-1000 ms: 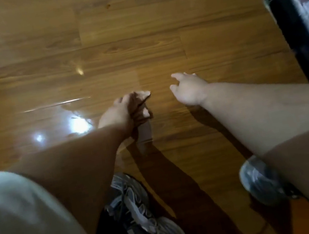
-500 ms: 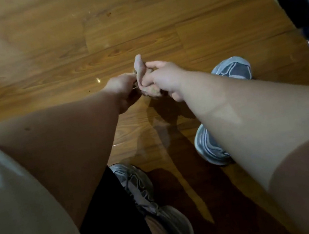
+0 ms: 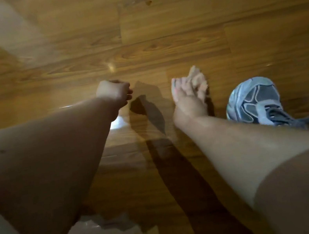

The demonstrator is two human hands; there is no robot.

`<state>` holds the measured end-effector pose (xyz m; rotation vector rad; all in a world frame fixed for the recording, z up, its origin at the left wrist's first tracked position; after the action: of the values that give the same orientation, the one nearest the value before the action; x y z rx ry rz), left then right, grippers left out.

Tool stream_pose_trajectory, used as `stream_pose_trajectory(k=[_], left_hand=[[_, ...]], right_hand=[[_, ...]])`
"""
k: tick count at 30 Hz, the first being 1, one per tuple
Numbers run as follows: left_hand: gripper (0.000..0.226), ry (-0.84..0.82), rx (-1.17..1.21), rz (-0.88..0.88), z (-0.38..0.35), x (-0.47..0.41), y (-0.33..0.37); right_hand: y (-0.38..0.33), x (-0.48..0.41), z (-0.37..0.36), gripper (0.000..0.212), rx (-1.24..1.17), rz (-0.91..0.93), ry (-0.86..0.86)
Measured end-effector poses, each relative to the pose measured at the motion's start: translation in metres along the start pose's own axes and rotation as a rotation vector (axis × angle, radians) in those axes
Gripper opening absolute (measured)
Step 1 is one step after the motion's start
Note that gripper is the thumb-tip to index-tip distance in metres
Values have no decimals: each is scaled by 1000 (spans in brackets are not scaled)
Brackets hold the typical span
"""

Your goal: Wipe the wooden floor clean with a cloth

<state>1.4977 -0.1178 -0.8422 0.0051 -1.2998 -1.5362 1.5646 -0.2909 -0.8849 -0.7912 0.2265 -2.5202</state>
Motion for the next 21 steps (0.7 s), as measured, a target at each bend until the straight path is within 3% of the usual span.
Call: stream_pose_trajectory(k=[4, 6, 8, 10, 12, 13, 14, 15, 18, 20, 21], left_hand=[[24, 57, -128, -14, 31, -32, 3], [24, 90, -180, -18, 47, -56, 17], [24, 77, -204, -23, 46, -60, 12], [24, 66, -236, -50, 51, -82, 25], [20, 76, -312, -73, 52, -101, 32], [15, 96, -385, -86, 53, -101, 32], [16, 89, -468, -78, 54, -98, 29], [24, 64, -560, -66, 52, -114, 31], [41, 52, -824, -123, 48, -122, 23], [47, 47, -925, -232, 48, -116, 19], [51, 34, -954, -283, 45, -129, 23]], right_hand=[[-68, 20, -27, 53, 143, 458, -191], [-86, 1, -19, 52, 264, 614, -192], [-64, -13, -1, 47, 216, 546, -169], [-38, -52, 24, 49, 18, 251, -117], [-12, -82, 40, 63, -29, -124, -12], [-8, -86, 41, 70, 15, -231, 31], [-14, -85, 38, 75, 58, -217, 63], [-31, -97, 29, 79, 76, -127, 38], [-79, -86, 1, 83, 108, 399, -101], [-80, -83, 7, 67, 129, 567, -72], [-73, -103, 19, 61, 151, 544, -11]])
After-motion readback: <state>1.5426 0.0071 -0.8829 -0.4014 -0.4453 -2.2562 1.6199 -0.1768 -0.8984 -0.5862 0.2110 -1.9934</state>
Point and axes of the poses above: each hand's wrist, its own x-axis away from the middle knuckle, its own z-axis out of the back of the hand, y = z × x, the point moved 3 cm from there along -x, towards the middle knuckle
